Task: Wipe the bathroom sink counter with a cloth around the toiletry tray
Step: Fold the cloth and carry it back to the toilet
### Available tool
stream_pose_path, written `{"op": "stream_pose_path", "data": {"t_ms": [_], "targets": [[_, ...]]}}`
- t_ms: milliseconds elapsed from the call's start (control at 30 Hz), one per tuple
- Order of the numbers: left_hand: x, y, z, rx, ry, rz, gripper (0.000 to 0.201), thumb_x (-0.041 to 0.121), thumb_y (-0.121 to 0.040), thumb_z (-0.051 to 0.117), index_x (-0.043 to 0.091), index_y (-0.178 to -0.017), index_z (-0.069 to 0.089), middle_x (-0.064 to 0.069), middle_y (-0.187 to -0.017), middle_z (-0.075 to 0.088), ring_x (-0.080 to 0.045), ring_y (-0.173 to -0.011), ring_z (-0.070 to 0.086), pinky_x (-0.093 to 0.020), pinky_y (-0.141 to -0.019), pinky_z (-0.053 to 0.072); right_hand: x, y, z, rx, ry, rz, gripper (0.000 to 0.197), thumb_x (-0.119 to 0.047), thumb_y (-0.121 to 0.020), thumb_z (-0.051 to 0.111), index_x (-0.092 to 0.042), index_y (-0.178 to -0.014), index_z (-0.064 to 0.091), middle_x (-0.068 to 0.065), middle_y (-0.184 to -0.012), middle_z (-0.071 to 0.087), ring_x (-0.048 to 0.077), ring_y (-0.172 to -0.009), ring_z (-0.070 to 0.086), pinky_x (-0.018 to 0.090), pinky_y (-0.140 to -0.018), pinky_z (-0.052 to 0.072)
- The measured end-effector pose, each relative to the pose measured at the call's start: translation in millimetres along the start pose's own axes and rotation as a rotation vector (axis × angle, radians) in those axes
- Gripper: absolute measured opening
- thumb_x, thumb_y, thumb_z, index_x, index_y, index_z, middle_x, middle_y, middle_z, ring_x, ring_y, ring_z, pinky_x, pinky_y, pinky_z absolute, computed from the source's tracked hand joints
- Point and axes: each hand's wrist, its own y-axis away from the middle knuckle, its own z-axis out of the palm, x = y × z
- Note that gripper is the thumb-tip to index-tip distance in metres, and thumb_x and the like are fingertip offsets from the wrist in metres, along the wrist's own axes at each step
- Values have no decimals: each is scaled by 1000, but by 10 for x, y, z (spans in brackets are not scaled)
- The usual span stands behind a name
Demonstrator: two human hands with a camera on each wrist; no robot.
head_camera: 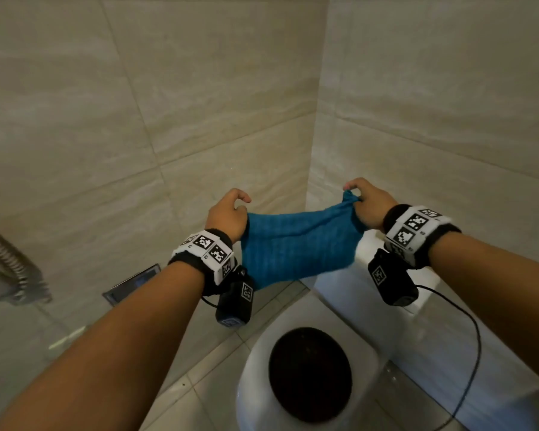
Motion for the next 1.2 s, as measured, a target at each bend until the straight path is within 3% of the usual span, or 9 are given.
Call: {"op": "stream_pose_path", "data": {"t_ms": [100, 233, 400, 500, 567, 667, 767, 933, 1200], "targets": [[-65, -66, 0, -11, 57, -20, 34, 6, -93, 37, 25, -78, 62, -7, -77, 61, -26, -70, 58, -41, -71, 57, 50, -56, 8, 64, 3, 30, 28, -21, -97, 44, -17, -124, 46, 19, -113, 58, 27, -84, 51, 29, -70, 37], [-99, -112, 13, -71, 123, -89, 27, 9, -89, 48, 25, -73, 63, -3, -91, 64, -28, -97, 62, -44, -90, 52, 71, -107, -8, 25, -256, 62, 36, -23, -90, 58, -19, -124, 47, 15, -109, 59, 30, -90, 60, 38, -77, 53], [-83, -120, -4, -129, 57, -50, 22, 7, -82, 65, 20, -100, 63, -1, -84, 58, -16, -78, 57, -22, -65, 44, 93, -113, -98, 85, -561, 101, 40, -20, -84, 67, -19, -120, 49, 13, -98, 60, 26, -81, 63, 33, -63, 56], [-66, -125, 12, -75, 59, -20, 16, 8, -84, 64, 22, -91, 65, -3, -86, 62, -21, -84, 60, -27, -72, 47, 88, -117, -135, 47, -648, 110, 4, -16, -88, 60, -16, -92, 59, 9, -91, 60, 20, -77, 58, 30, -65, 50], [-46, -112, 30, -60, 42, -21, 12, 9, -85, 65, 18, -92, 68, -1, -92, 64, -19, -92, 60, -27, -79, 46, 89, -95, -157, -106, -653, 75, 9, -9, -88, 59, -16, -93, 61, 2, -86, 59, 14, -79, 55, 23, -64, 44], [-42, -87, 45, -49, -6, -17, 18, 9, -85, 67, 12, -102, 70, 0, -94, 62, -14, -90, 55, -22, -79, 43, 130, -87, -184, -233, -527, 49, 39, 10, -81, 60, -12, -113, 61, 3, -99, 62, 15, -90, 58, 23, -74, 47], [-69, -59, 44, -11, -82, -24, 12, 11, -84, 68, 10, -96, 70, -1, -87, 61, -14, -82, 55, -20, -68, 40, 195, -118, -214, -103, -121, -17, 37, 5, -80, 64, -9, -114, 66, 5, -101, 63, 16, -87, 57, 27, -81, 43], [-108, 7, 60, -4, -169, -20, 7, 18, -90, 61, 12, -87, 62, -1, -82, 57, -16, -78, 51, -23, -64, 35, 286, -90, -189, -61, 84, -29, 19, -21, -89, 60, -10, -97, 72, 10, -93, 66, 20, -82, 55, 28, -73, 44], [-156, 61, 115, -122, -225, -39, 23, 25, -97, 47, 13, -78, 48, 1, -70, 47, -20, -75, 47, -22, -56, 33, 291, -35, -143, -89, 166, -34, 26, -26, -95, 49, -8, -85, 65, 5, -72, 55, 21, -73, 49, 25, -56, 35]]}}
